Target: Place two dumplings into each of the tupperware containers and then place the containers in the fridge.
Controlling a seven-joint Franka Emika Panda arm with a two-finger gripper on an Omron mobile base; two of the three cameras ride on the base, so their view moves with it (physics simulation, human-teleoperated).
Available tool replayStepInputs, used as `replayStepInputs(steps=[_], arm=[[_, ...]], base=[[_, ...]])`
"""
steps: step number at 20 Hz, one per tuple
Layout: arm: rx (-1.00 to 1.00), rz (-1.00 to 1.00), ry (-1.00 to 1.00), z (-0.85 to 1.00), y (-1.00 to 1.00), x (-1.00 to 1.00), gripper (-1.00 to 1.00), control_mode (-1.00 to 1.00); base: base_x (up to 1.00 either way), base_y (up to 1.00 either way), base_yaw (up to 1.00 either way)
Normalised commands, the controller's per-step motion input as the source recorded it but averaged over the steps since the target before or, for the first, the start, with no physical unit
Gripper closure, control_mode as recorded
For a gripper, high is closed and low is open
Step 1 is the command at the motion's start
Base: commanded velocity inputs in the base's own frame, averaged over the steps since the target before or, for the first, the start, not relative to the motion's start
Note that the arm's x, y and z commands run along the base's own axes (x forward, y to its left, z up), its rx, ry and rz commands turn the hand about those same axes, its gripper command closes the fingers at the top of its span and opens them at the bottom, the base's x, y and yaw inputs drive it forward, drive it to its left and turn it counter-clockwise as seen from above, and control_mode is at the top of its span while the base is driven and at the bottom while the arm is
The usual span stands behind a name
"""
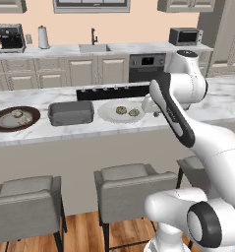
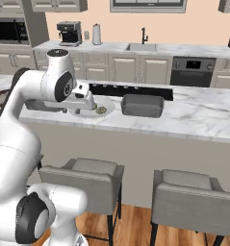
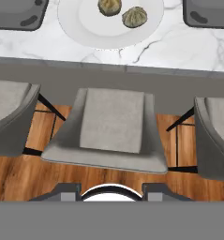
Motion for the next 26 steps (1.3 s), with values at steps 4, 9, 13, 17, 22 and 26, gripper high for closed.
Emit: replayStepInputs(steps=[4,9,13,17,22,26], arm=[[0.00,0.00,0.03,-0.13,0.03,0.48,-1.00,-1.00],[0.00,-0.02,0.02,-0.35,0.02,1.00,-1.00,-1.00],[0.00,-0.02,0.00,-0.32,0.00,1.00,-1.00,-1.00],[0.00,0.00,0.02,-0.19,0.00,0.99,-1.00,-1.00],[0.00,0.00,0.02,-0.31,0.00,0.63,-1.00,-1.00],[0.00,0.00,-0.04,-0.46,0.00,0.07,-1.00,-1.00]], base=[[0.00,0.00,0.00],[0.00,0.00,0.00],[0.00,0.00,0.00],[0.00,0.00,0.00],[0.00,0.00,0.00],[0.00,0.00,0.00]])
